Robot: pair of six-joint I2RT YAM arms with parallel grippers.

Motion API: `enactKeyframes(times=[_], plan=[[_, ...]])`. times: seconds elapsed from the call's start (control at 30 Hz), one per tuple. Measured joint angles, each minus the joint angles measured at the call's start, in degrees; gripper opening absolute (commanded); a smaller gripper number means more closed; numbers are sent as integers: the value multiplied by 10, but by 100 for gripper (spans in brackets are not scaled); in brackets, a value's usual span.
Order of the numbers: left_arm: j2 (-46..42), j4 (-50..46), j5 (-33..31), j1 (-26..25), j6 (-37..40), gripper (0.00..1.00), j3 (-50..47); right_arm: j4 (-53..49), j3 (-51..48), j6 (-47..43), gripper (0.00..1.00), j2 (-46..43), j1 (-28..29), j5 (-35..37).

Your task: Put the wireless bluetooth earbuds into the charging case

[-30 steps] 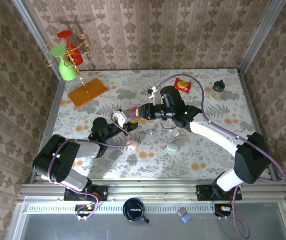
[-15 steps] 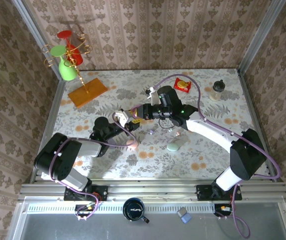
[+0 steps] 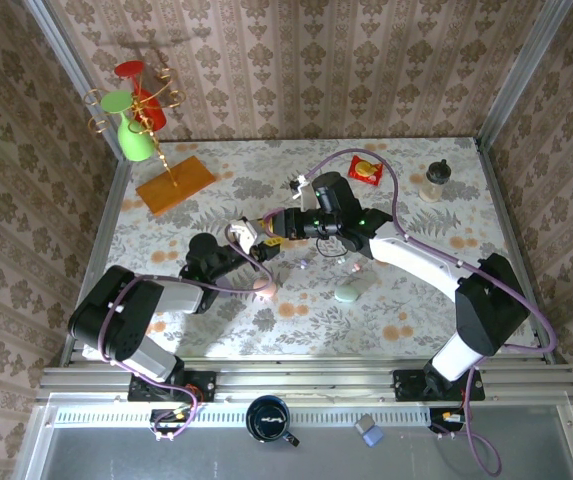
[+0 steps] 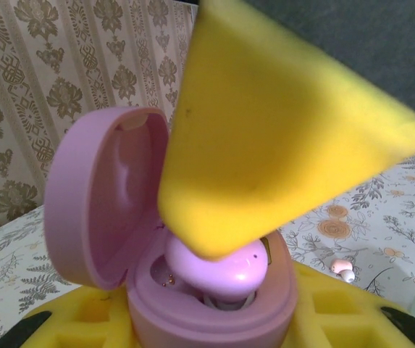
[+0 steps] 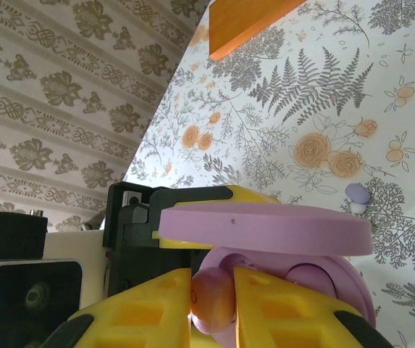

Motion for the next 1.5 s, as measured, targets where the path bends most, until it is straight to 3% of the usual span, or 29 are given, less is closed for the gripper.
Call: enactKeyframes(times=[0.6, 0.87, 1.23, 1.5], plan=[[0, 0, 0, 0, 0, 14, 0, -14, -2, -17, 42, -34, 3, 23], [0, 0, 0, 1, 2, 13, 0, -18, -5, -30, 42, -82, 3, 43], [0, 0, 5, 0, 17, 13, -11, -88, 108, -57, 43, -7, 3, 52], [-7, -4, 0, 0, 15, 14, -15, -119, 127, -61, 43, 29, 3, 51]])
